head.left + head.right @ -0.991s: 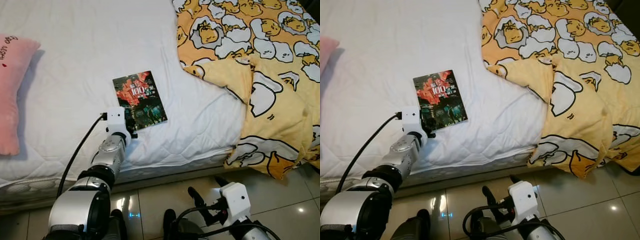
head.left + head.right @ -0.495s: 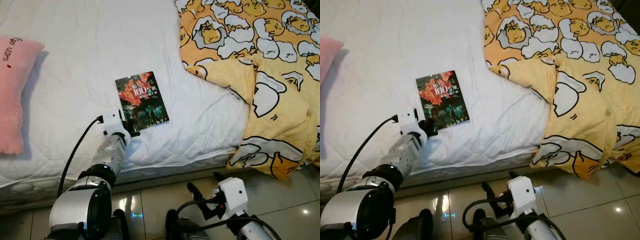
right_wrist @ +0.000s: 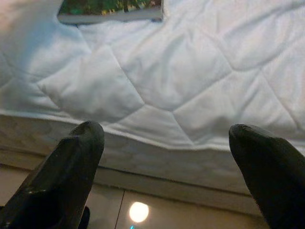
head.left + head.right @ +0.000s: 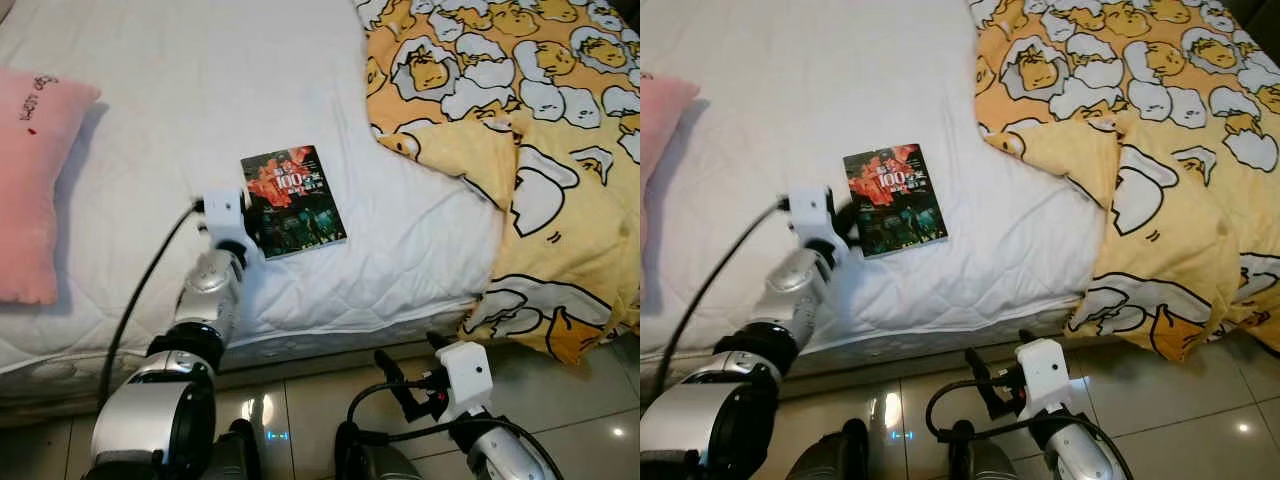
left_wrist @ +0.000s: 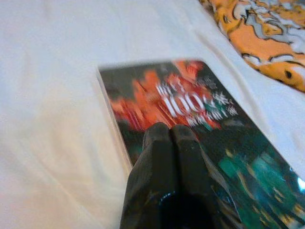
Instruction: Clean up the room
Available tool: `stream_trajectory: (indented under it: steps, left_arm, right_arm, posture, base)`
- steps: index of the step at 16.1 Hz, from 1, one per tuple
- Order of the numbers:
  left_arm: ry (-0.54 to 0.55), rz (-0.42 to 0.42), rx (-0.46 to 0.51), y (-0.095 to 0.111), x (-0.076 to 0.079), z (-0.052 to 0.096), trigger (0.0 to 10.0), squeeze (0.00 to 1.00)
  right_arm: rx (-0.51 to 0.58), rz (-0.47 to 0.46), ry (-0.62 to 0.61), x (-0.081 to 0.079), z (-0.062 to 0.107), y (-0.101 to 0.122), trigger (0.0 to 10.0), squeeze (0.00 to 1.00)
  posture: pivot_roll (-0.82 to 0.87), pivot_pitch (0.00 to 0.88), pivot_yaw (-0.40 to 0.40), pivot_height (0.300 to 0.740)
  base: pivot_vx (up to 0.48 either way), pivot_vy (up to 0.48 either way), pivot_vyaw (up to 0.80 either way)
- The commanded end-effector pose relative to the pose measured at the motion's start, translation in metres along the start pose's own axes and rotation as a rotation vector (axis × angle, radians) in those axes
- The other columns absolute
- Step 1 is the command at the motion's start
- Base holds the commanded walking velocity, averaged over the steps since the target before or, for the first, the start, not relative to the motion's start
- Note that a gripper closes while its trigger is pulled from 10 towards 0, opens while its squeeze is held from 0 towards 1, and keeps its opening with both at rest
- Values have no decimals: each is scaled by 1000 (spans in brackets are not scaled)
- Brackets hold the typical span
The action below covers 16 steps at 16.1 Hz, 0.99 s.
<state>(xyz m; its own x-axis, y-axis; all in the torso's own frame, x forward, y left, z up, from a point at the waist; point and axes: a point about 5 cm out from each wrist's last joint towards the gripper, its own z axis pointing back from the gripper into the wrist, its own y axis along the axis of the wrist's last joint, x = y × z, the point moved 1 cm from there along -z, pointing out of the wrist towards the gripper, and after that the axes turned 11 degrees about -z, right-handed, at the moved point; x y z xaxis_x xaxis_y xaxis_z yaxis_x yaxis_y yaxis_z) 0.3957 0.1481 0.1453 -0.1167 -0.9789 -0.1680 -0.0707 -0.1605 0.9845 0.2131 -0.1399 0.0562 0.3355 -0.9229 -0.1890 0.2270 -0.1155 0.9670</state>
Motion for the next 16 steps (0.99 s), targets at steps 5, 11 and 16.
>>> stream_trajectory:
  steps: [5, 11, 16]
  left_arm:
    - [-27, -277, -149, -40, 34, 16, 10000, 1000]
    - [112, -185, -188, -30, 31, 6, 10000, 1000]
    - [229, -139, -223, -27, 2, 4, 10000, 1000]
  right_arm:
    - [-38, -14, -5, 3, 3, -12, 10000, 0]
    - [52, -152, 60, -6, 0, 16, 10000, 0]
    - [15, -177, 90, -13, 5, 12, 10000, 0]
  posture:
    - [-44, 273, -95, 740]
    - [-100, 285, -86, 740]
    - [-104, 306, -77, 740]
  base:
    - [0, 0, 0]
    - [0, 0, 0]
    - [0, 0, 0]
